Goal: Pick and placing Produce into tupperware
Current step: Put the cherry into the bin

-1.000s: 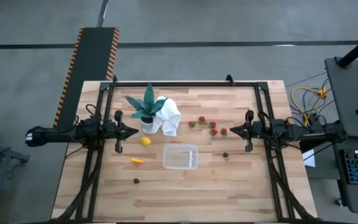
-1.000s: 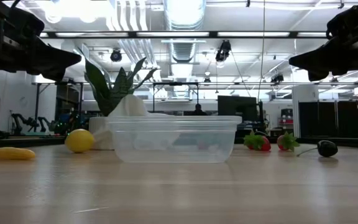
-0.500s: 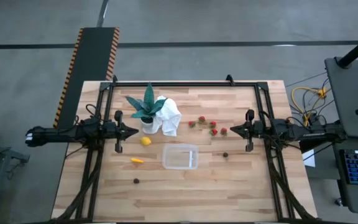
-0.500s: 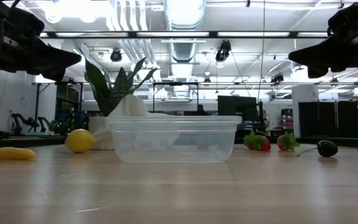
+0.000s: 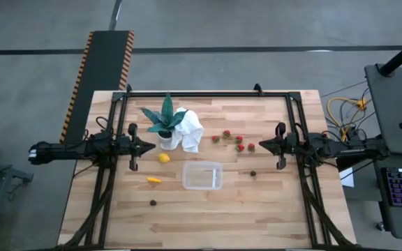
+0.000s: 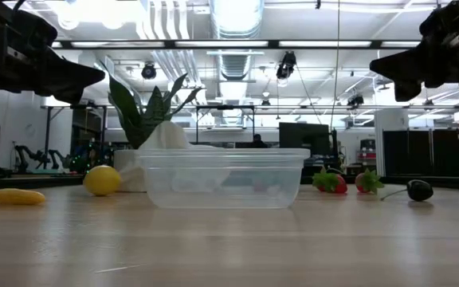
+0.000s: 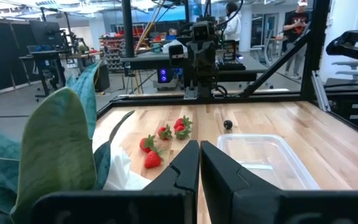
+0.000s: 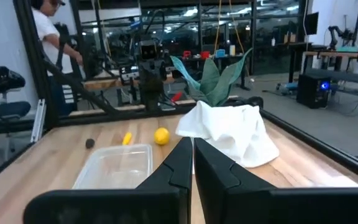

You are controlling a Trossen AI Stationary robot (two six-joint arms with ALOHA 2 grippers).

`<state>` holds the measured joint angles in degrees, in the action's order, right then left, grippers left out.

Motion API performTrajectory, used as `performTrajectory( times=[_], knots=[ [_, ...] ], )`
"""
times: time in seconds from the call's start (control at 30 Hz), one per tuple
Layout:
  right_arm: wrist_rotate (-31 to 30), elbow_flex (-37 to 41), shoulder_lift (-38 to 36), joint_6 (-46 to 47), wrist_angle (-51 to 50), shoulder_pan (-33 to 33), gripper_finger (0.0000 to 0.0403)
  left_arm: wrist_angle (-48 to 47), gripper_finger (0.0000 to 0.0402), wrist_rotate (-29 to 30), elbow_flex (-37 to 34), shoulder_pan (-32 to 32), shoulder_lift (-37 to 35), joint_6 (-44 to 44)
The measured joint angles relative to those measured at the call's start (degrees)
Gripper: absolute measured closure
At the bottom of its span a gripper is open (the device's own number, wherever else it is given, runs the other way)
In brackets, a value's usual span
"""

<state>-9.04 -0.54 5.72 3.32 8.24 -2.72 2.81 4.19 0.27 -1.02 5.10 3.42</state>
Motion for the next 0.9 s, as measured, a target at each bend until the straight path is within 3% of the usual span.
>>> performTrajectory(
  times=[0.3, 0.6, 0.7, 0.9],
  knots=[
    [-5.33, 0.00, 0.70, -3.28, -0.29, 0.02, 0.0384, 0.95, 0.0402, 0.22, 0.00, 0.00, 0.11, -0.02],
    [-9.42, -1.60, 7.34, -2.67, 2.43, -0.04, 0.0286, 1.26, 0.0402, 0.20, 0.00, 0.00, 0.11, -0.01],
    [-7.59, -5.65, 12.15, -5.16, 2.78, -0.04, 0.0256, 1.26, 0.0402, 0.20, 0.00, 0.00, 0.11, -0.02],
    [3.10, -17.73, 24.87, -9.40, -1.78, -0.07, 0.0230, 1.24, 0.0402, 0.17, 0.00, 0.00, 0.17, -0.02]
  ],
)
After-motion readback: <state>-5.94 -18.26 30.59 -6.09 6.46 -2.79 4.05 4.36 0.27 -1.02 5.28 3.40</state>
